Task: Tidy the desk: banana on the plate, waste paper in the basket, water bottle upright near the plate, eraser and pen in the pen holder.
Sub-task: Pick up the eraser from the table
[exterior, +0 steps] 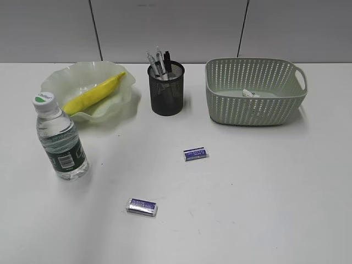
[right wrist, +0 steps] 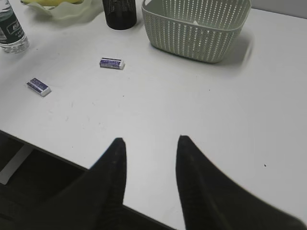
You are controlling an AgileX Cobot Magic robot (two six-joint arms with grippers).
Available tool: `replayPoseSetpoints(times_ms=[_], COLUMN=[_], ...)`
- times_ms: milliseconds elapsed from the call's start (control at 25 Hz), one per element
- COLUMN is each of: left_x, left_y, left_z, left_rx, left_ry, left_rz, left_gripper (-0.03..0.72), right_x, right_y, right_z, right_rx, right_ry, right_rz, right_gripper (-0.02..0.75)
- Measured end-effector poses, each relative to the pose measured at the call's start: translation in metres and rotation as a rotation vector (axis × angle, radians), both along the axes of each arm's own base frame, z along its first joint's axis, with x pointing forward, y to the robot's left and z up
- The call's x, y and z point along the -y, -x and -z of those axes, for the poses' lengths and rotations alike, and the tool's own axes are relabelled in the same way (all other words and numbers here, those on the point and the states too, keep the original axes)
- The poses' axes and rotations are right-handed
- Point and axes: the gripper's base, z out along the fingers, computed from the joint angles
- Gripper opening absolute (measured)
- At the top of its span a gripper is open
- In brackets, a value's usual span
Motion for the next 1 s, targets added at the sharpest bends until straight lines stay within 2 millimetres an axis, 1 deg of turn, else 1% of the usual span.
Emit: replayPoseSetpoints(times_ms=[40,160,200,280,320,360,400,440,640,760,840,960,1000], left_x=[-0.009,-0.036,-0.045,-0.062,-0.071,-0.077,-0.089,-0.097,-0.125,-0.136,-0.14,-0.146,-0.147], left_y=[0.017,0.065,0.081,0.107,0.12,0.13,0.149,0.161,0.212,0.235,0.243,0.253,0.255], left_z=[-0.011,-0.028,-0.028,-0.021,-0.012,-0.001,0.009,0.019,0.093,0.135,0.163,0.196,0.203], left_rx=[0.026,0.077,0.087,0.088,0.08,0.062,0.065,0.06,-0.005,-0.004,-0.009,0.0,0.014], left_ry=[0.024,0.076,0.083,0.086,0.081,0.07,0.072,0.072,0.078,0.108,0.115,0.123,0.134], left_rz=[0.02,0.057,0.061,0.063,0.063,0.063,0.064,0.066,0.092,0.114,0.122,0.127,0.131], left_gripper=[0.4,0.4,0.4,0.4,0.4,0.4,0.4,0.4,0.4,0.4,0.398,0.38,0.372], right_x=[0.0,0.0,0.0,0.0,0.0,0.0,0.0,0.0,0.0,0.0,0.0,-0.004,-0.008], right_y=[0.0,0.0,0.0,0.0,0.0,0.0,0.0,0.0,0.0,0.0,0.0,-0.004,-0.008], right_z=[0.0,0.0,0.0,0.0,0.0,0.0,0.0,0.0,0.0,0.0,0.0,-0.001,-0.002], right_rx=[0.0,0.0,0.0,0.0,0.0,0.0,0.0,0.0,0.002,0.006,0.017,0.026,0.013], right_ry=[0.0,0.0,0.0,0.0,0.0,0.0,0.0,0.0,0.004,0.011,0.032,0.095,0.113], right_rz=[0.0,0.0,0.0,0.0,0.0,0.0,0.0,0.0,-0.002,-0.006,-0.017,-0.061,-0.082], right_gripper=[0.288,0.288,0.288,0.288,0.288,0.288,0.288,0.288,0.288,0.288,0.288,0.288,0.288])
